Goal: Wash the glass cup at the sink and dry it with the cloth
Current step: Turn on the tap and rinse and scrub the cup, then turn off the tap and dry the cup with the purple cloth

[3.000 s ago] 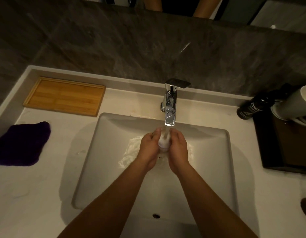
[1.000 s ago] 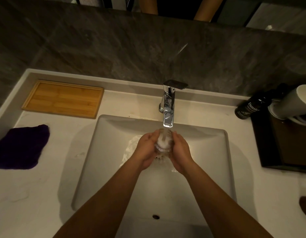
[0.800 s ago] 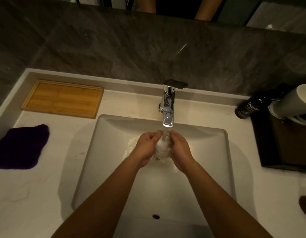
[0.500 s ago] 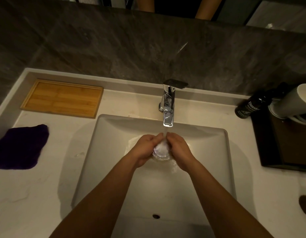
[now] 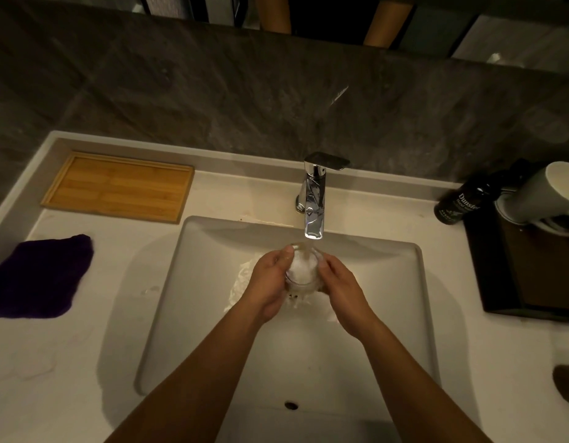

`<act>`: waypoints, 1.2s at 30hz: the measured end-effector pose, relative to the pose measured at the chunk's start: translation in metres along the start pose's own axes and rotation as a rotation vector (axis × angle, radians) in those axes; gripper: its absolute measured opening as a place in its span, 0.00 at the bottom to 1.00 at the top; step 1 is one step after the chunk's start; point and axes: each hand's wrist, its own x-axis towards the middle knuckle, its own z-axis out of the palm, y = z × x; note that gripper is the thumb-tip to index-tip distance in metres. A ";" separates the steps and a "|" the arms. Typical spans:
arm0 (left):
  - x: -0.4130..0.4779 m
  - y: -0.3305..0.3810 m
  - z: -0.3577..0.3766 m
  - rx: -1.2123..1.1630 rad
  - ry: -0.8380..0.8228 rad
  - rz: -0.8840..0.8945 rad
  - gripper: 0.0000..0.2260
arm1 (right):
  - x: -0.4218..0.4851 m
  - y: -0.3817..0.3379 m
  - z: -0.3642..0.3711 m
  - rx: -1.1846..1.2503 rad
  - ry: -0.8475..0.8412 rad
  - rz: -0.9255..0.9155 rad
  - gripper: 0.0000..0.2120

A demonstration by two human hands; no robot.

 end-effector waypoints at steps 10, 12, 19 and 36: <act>-0.003 0.011 0.008 -0.047 0.080 -0.028 0.17 | -0.009 -0.086 -0.027 -0.769 0.217 -0.646 0.28; -0.005 0.014 0.011 -0.028 0.095 -0.031 0.16 | -0.002 -0.117 -0.024 -0.887 0.215 -0.702 0.32; -0.012 0.024 0.015 -0.020 0.093 0.003 0.11 | 0.009 -0.126 -0.024 -1.077 0.192 -0.639 0.34; -0.047 0.032 -0.005 -0.001 -0.015 0.020 0.06 | -0.035 -0.025 0.006 0.134 0.020 0.016 0.09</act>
